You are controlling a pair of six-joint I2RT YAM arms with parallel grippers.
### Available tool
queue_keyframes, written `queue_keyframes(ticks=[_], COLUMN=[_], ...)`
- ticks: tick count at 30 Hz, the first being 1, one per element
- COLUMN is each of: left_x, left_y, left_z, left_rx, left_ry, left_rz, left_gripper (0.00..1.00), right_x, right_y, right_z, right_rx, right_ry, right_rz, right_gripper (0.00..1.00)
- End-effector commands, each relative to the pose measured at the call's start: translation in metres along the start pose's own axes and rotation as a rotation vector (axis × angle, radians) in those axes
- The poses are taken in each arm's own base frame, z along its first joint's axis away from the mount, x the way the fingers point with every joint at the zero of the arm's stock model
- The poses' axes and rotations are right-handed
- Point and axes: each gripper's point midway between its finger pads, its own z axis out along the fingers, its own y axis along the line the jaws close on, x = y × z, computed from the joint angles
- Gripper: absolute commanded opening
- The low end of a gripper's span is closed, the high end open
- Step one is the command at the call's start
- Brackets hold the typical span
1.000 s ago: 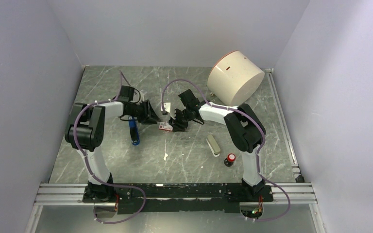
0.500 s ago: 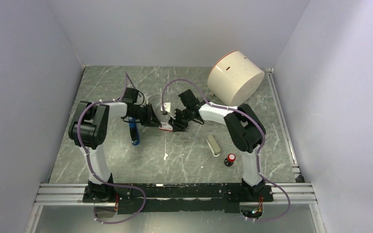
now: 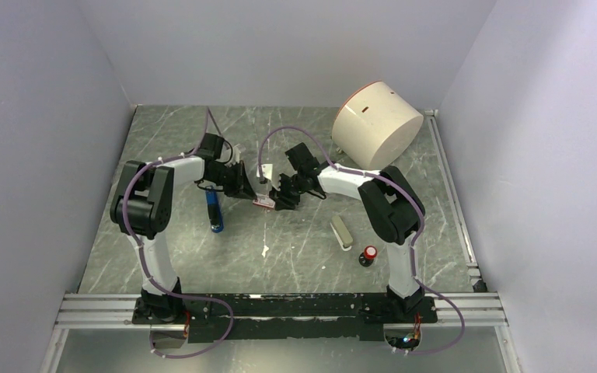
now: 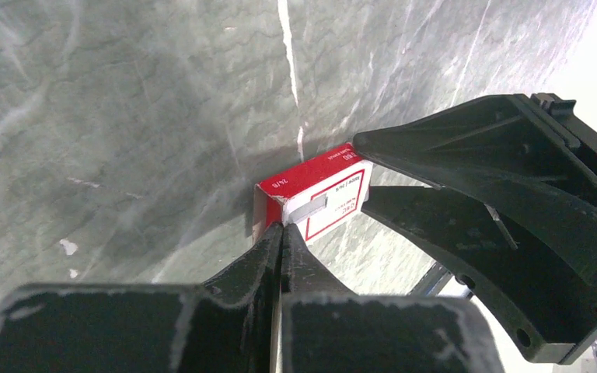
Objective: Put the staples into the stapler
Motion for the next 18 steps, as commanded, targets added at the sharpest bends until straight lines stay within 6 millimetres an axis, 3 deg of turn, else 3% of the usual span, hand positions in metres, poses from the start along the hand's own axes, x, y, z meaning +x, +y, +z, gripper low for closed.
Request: queue_keyframes(ticks=[1,8,13,15,18], left_x=[-0.019,-0.021,-0.023,-0.026,-0.031], left_y=[0.023,0.028,0.027,0.028,0.03], left_z=[-0.016,-0.021,-0.025,-0.029,-0.04], left_rx=[-0.081,-0.066,-0.07,-0.083,-0.132], left_ry=[-0.061,-0.068,-0.08,-0.099,-0.143], left_rz=[-0.003,-0.033,-0.047,-0.054,-0.056], left_gripper=[0.05,0.06,0.38,0.5,0.6], right_x=[0.024,0.02,0.011,0.001,-0.024], right_y=[0.007,0.008,0.002,-0.001,-0.011], right_z=[-0.004,-0.005,-0.008,-0.012,-0.027], right_rx=[-0.008,-0.012,0.013,0.028,0.078], right_ry=[0.077,0.069,0.065,0.036,-0.039], right_rz=[0.039,0.051,0.118,0.136,0.156], right_gripper=[0.37,0.42,0.65,0.72,0.77])
